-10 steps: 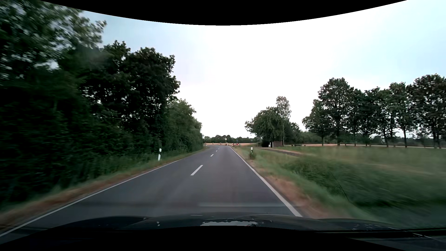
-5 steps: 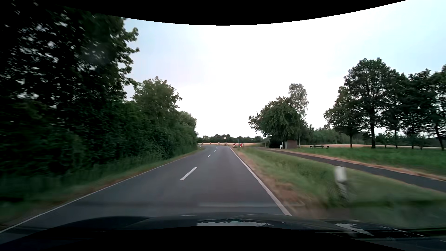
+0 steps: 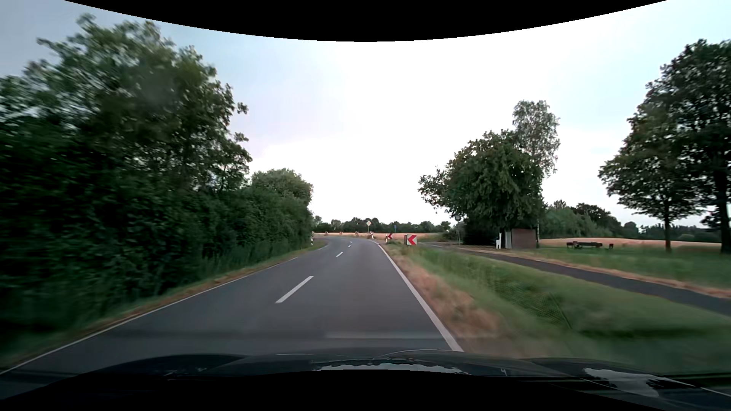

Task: Follow the waypoints while adhering to traffic rules and regulations

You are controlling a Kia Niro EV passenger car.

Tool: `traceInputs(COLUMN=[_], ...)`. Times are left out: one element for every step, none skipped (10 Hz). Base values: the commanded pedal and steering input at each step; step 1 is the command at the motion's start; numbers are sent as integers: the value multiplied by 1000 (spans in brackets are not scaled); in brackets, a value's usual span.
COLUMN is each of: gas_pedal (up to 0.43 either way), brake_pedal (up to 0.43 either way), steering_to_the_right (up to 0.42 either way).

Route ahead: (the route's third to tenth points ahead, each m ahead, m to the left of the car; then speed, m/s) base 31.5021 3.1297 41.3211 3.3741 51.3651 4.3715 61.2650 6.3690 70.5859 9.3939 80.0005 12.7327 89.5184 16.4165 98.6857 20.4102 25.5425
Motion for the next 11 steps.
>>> traceInputs(gas_pedal=[0, 0, 0, 0, 0, 0, 0, 8, 157, 169, 169], brake_pedal=[195, 159, 104, 6, 0, 0, 0, 0, 0, 0, 0], steering_to_the_right=[-7, -10, -11, -11, -11, -10, -10, -12, -16, -25, -34])
